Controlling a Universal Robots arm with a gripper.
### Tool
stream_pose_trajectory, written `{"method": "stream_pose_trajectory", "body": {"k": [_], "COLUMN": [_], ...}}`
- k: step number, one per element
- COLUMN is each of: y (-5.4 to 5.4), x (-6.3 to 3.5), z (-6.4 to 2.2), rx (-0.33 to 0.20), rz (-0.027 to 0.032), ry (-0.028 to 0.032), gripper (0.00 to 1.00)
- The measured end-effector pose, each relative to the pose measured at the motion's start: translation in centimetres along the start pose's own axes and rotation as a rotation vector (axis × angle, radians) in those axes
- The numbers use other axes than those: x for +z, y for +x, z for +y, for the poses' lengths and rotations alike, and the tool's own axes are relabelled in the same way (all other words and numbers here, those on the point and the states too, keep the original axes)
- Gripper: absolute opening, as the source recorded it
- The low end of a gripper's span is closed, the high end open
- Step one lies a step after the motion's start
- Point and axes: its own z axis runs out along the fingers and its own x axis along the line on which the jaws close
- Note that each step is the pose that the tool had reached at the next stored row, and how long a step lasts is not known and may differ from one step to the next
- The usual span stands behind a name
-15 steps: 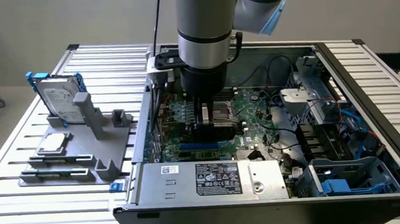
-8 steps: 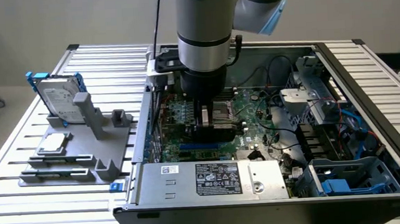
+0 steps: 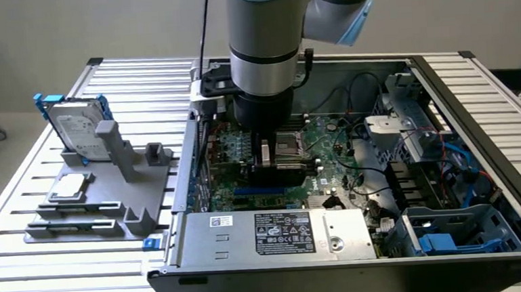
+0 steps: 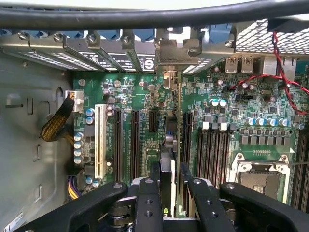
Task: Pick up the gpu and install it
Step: 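Insert the gpu into the slot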
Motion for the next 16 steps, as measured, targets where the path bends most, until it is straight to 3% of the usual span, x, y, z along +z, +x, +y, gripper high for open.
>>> {"method": "stream_pose_trajectory", "body": {"k": [16], "y": [0.03], "x": [0.32], "z": [0.03], "rx": [0.000], "rz": [-0.0001], "ry": [-0.0020], "gripper": [0.27]}}
